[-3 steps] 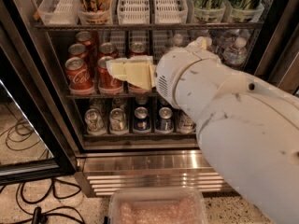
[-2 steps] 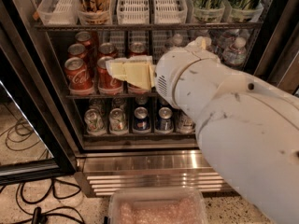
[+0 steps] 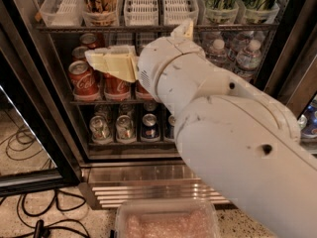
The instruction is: Pick orange can from top shelf of fridge
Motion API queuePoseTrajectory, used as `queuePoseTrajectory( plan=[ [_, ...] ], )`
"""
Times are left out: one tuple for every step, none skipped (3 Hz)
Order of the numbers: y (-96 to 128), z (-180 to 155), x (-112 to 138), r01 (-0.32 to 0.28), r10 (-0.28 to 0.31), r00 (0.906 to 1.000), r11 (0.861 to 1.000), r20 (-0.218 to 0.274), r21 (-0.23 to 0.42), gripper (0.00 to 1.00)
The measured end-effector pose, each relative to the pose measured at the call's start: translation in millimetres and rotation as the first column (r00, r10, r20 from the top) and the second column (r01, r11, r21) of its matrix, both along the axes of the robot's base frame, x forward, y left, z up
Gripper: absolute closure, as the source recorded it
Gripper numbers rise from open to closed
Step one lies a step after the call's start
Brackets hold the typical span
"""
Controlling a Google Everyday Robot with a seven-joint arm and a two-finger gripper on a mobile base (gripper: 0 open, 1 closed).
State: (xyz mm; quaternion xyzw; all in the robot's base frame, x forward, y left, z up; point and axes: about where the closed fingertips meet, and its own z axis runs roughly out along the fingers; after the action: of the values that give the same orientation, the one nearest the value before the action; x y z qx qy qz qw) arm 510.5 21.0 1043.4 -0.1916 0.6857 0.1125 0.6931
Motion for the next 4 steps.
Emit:
queuePoseTrajectory(
  plan=[
    [27.1,7.6,13.0,-0.055,0.055,0.9968,0.998,0.058,0.0,0.0],
    [48.3,8.6,25.0,-0.099,0.1,0.9911,0.995,0.088,-0.013,0.07],
    [64.3,10.6,34.9,-0.124,0.127,0.986,0.992,0.109,-0.03,0.11],
    [76.7,16.2,52.1,-0.137,0.142,0.9812,0.99,0.131,-0.046,0.15]
  ],
)
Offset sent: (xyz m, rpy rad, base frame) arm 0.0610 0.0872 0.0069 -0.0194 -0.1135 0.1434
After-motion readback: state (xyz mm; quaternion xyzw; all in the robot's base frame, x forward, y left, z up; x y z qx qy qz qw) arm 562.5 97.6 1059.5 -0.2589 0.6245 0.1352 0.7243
